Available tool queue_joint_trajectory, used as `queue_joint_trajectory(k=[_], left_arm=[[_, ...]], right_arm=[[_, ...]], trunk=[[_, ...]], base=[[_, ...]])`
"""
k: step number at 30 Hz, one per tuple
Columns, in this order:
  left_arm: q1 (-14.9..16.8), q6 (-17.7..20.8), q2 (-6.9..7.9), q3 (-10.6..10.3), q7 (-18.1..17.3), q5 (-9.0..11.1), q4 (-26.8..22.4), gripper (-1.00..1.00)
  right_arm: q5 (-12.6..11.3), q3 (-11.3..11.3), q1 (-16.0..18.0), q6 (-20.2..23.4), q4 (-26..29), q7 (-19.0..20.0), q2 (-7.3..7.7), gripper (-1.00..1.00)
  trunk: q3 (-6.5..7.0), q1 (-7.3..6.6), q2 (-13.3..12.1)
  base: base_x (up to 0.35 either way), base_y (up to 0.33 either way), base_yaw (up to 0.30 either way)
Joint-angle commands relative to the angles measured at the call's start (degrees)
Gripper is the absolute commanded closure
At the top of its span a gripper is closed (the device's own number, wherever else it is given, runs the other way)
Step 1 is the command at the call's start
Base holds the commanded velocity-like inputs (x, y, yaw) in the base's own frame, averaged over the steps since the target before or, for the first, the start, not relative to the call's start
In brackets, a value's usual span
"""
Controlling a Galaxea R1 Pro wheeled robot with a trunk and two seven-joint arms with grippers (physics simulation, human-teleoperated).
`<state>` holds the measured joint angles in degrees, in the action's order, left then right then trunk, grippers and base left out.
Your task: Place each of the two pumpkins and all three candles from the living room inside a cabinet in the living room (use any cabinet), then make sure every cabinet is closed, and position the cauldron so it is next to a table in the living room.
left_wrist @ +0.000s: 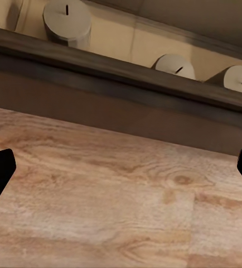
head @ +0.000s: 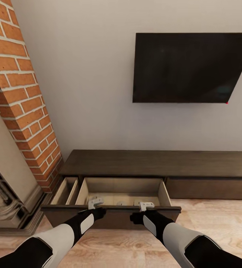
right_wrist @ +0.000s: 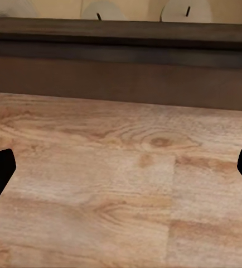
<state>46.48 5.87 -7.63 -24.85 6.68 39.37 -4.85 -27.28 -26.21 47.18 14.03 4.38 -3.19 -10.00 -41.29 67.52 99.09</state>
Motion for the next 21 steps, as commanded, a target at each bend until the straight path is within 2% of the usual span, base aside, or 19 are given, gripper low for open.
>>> queue_joint_trajectory(k=[1, 12, 21], left_arm=[[0.0, 0.3, -0.01, -0.5, 0.3, 0.4, -0.1, -1.0], [0.0, 0.1, -0.04, -0.6, 0.3, 0.4, 0.0, -1.0], [0.0, -3.8, -0.19, -0.6, 0.3, 0.2, 2.2, -1.0]], right_arm=[[-0.5, -0.4, 0.0, 0.3, 0.1, -0.3, 0.0, -1.0], [-0.6, -0.4, 0.0, 0.2, 0.1, -0.3, 0.0, -1.0], [-0.5, -0.4, 0.0, 0.2, 0.1, -0.2, 0.0, -1.0]], trunk=[[-0.23, 0.22, 0.4], [-2.21, 2.64, 4.9], [-3.83, 4.61, 8.5]], base=[[0.0, 0.0, 0.0], [0.0, 0.0, 0.0], [0.0, 0.0, 0.0]])
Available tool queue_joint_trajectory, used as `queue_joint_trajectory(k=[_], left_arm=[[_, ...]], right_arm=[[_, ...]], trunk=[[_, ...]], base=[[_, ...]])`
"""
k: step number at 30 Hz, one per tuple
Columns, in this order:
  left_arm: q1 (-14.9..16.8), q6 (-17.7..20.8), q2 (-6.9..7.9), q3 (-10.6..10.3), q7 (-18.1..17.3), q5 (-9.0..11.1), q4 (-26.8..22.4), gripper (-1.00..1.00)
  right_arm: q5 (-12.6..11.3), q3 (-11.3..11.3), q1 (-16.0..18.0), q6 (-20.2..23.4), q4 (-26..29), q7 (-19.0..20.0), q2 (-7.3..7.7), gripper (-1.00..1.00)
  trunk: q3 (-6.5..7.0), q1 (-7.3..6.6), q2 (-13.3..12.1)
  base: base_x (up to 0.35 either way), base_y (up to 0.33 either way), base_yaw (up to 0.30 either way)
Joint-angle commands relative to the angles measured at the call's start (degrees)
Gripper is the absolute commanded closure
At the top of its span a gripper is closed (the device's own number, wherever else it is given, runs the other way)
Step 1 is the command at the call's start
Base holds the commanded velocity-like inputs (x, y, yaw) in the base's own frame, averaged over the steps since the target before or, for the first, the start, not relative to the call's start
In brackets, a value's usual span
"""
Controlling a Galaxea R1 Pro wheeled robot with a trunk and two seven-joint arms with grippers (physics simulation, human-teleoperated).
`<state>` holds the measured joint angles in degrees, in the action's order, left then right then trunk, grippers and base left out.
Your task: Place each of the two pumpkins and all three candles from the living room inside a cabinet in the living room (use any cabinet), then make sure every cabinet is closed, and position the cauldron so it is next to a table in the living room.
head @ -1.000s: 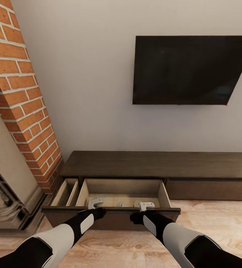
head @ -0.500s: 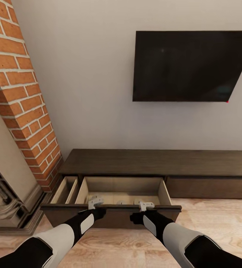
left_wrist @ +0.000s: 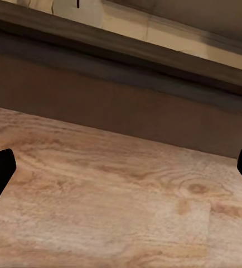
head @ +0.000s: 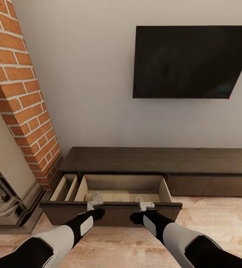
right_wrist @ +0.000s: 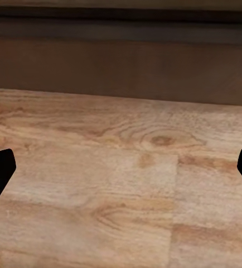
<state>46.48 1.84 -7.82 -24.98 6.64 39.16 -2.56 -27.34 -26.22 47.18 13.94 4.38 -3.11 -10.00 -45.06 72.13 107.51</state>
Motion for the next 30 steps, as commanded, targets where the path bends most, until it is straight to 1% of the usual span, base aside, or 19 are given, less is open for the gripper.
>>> queue_joint_trajectory(k=[1, 5, 6, 11, 26, 30], left_arm=[[0.0, 0.1, 0.0, -0.5, 0.3, 0.4, 0.0, -1.0], [0.0, -0.9, 0.06, -0.5, 0.3, 0.2, 0.2, -1.0], [0.0, -2.2, 0.08, -0.5, 0.3, 0.2, 0.4, -1.0], [0.0, -3.0, 0.09, -0.5, 0.3, 0.1, 1.4, -1.0], [0.0, -3.3, 0.09, -0.5, 0.3, 0.1, 1.7, -1.0], [0.0, -3.3, 0.09, -0.5, 0.3, 0.1, 1.7, -1.0]], right_arm=[[-0.5, -0.4, 0.0, 0.3, 0.1, -0.3, 0.0, -1.0], [-0.4, -0.4, -0.2, 0.0, 0.1, -0.3, 0.0, -1.0], [-0.4, -0.4, -0.5, -0.9, 0.1, -0.3, 0.0, -1.0], [-0.4, -0.4, -0.7, -2.6, 0.1, -0.3, 0.0, -1.0], [-0.5, -0.4, -1.2, -3.1, 0.1, -0.2, 0.0, -1.0], [-0.4, -0.4, -1.2, -4.5, 0.1, -0.2, 0.0, -1.0]], trunk=[[-0.23, 0.22, 0.4], [-0.95, 1.1, 2.0], [-1.13, 1.32, 2.4], [-2.03, 2.41, 4.4], [-4.69, 5.71, 10.5], [-5.14, 6.59, 12.1]], base=[[0.0, 0.0, 0.0], [0.0, 0.0, 0.0], [0.0, 0.0, 0.0], [0.0, 0.0, 0.0], [0.0, 0.0, 0.0], [0.0, 0.0, 0.0]])
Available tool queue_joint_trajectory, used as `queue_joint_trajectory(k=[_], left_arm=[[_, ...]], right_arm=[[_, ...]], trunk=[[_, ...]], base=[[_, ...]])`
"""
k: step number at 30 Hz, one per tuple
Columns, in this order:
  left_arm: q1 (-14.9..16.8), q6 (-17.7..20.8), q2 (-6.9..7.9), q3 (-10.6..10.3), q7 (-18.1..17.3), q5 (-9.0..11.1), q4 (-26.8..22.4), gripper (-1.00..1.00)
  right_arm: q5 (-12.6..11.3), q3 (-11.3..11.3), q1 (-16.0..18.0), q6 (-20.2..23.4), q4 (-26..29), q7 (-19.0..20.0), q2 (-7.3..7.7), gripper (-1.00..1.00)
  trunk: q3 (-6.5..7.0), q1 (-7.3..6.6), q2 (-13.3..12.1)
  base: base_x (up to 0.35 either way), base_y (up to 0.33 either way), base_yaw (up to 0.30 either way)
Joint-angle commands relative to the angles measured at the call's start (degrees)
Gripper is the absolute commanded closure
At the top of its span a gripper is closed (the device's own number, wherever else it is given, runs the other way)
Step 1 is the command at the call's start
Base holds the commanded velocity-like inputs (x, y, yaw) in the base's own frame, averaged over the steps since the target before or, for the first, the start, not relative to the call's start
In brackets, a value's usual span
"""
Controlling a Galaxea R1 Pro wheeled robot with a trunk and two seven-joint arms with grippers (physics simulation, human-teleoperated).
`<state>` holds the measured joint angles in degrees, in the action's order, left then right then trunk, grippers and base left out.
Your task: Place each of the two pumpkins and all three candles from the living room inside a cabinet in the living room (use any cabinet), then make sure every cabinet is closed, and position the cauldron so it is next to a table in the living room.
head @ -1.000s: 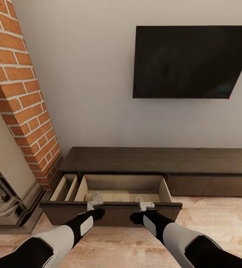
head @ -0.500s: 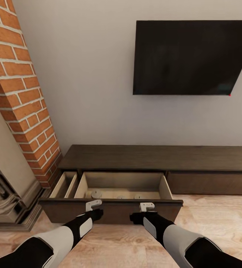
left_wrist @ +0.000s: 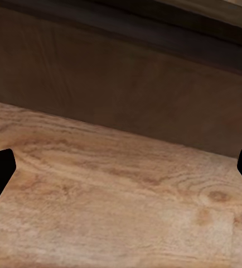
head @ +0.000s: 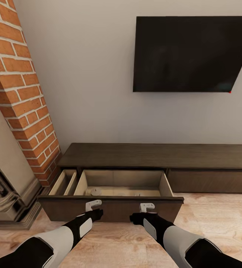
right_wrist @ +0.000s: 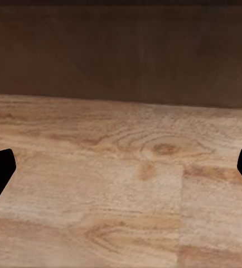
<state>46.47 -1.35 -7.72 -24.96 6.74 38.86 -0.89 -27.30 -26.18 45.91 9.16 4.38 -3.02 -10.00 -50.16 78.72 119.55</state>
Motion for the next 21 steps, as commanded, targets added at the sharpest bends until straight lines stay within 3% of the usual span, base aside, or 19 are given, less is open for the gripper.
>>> queue_joint_trajectory(k=[1, 21], left_arm=[[0.0, -0.1, -0.02, -0.5, 0.2, 0.4, 0.0, -1.0], [0.0, -0.1, -0.02, -0.5, 0.2, 0.4, 0.0, -1.0]], right_arm=[[-0.5, -0.5, 0.0, 0.1, 0.1, -0.3, 0.0, -1.0], [-0.5, -0.5, 0.0, -0.5, 0.1, -0.3, 0.0, -1.0]], trunk=[[-0.15, 0.22, 0.4], [-1.97, 4.61, 8.5]], base=[[0.0, 0.0, 0.0], [0.0, 0.0, 0.0]])
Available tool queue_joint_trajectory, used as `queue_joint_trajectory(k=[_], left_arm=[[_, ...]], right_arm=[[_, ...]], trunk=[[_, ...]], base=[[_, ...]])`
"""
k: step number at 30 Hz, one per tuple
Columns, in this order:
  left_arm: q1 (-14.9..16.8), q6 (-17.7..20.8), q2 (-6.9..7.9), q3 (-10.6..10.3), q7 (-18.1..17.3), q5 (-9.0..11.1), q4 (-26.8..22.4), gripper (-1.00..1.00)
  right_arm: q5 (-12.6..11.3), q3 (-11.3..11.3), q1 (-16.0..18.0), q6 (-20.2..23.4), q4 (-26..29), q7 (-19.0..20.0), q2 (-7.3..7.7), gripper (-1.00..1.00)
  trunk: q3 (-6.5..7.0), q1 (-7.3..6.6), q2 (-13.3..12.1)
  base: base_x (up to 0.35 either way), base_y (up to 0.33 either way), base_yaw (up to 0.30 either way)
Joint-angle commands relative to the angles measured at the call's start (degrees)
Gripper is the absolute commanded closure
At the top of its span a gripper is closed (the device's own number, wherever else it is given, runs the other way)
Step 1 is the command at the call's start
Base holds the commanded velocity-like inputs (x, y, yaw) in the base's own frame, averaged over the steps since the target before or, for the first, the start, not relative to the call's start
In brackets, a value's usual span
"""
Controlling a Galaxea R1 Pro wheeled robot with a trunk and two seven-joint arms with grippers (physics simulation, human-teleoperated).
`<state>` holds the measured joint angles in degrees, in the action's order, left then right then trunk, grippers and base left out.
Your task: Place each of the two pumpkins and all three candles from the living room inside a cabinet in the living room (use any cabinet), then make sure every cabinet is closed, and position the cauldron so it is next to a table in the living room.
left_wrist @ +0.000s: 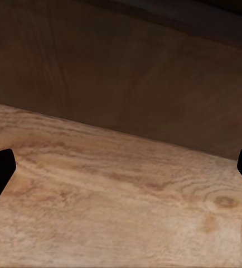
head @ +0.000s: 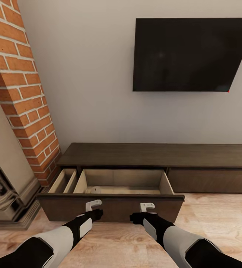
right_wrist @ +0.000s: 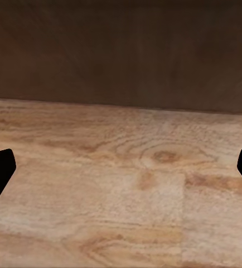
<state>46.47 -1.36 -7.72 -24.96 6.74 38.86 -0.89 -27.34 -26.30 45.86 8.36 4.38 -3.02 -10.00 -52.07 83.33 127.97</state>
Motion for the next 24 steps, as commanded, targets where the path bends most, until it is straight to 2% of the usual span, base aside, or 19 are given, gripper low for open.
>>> queue_joint_trajectory(k=[1, 7, 24], left_arm=[[0.0, -0.1, -0.02, -0.5, 0.2, 0.4, 0.0, -1.0], [0.0, -4.0, -0.02, -0.5, 0.2, 0.5, -0.1, -1.0], [-0.1, -4.8, 0.07, -0.4, 0.2, 0.5, 0.0, -1.0]], right_arm=[[-0.4, -0.4, 0.0, 0.3, 0.1, -0.3, 0.0, -1.0], [-0.4, -0.4, 0.0, 0.3, 0.1, -0.3, 0.0, -1.0], [-0.3, -0.4, 0.0, 0.3, 0.1, -0.4, 0.0, -1.0]], trunk=[[-0.18, 0.22, 0.4], [-0.08, 0.22, 0.4], [-0.07, 0.22, 0.4]], base=[[0.0, 0.0, 0.0], [0.0, 0.0, 0.0], [0.0, 0.0, 0.0]])
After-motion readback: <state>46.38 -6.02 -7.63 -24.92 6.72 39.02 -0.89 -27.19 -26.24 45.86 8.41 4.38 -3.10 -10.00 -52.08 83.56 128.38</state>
